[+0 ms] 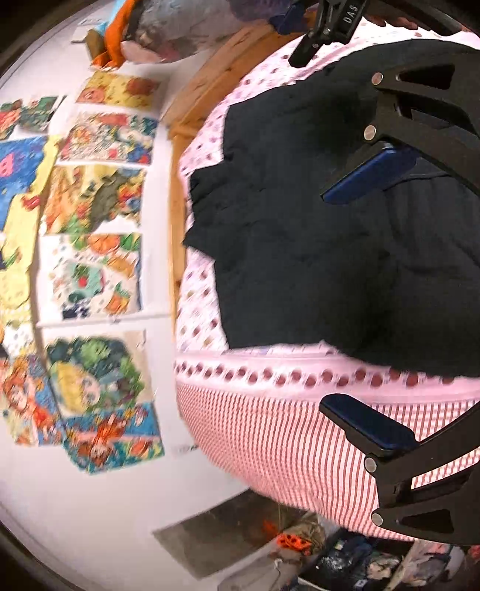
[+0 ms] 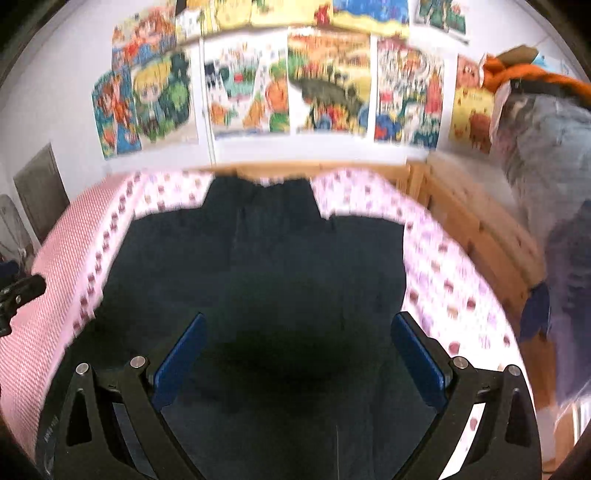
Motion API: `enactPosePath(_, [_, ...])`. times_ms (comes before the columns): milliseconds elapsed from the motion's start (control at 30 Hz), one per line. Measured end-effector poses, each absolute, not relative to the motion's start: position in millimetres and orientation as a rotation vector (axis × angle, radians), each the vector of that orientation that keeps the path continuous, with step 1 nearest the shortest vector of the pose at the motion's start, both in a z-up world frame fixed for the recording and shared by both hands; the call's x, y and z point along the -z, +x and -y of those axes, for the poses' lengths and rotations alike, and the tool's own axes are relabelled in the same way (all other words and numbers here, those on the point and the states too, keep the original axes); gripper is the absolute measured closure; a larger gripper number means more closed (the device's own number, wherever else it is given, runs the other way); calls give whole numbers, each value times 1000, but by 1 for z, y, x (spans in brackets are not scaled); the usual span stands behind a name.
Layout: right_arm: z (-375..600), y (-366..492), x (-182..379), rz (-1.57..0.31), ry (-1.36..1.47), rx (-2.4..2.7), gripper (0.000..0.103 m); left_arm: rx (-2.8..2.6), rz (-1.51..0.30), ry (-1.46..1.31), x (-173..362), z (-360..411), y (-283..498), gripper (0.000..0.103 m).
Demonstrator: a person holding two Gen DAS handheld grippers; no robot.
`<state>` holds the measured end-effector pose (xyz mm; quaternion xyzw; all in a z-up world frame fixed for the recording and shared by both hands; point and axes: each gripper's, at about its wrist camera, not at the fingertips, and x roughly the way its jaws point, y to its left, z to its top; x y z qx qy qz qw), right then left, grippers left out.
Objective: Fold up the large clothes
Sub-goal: 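Raise both open tools above the jacket's hem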
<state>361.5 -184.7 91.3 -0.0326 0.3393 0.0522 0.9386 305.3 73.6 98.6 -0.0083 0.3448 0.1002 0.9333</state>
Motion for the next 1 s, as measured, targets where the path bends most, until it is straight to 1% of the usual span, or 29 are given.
enactPosePath(133, [191, 351, -120, -606, -11, -101, 5, -235, -659, -82, -119, -88, 299, 0])
enactPosePath(200, [196, 349, -128, -613, 3, -84, 5, -244, -659, -117, -123, -89, 301, 0])
enactPosePath(300, [204, 343, -141, -569, 27, -87, 5, -245, -636, -169, -132, -85, 308, 0])
enactPosePath(467, [208, 365, -145, -535, 40, -84, 5, -238, -596, -162, -137, -75, 339, 0])
enactPosePath(667, [201, 425, -131, -533, 74, -45, 5, -212, -601, -165, -125, -67, 402, 0])
enactPosePath(900, [186, 480, -96, -509, 55, -69, 5, -186, -585, -137, -104, -61, 464, 0])
enactPosePath(1000, [185, 507, -79, -531, 80, -86, 5, -187, -587, -148, -92, -60, 492, 0])
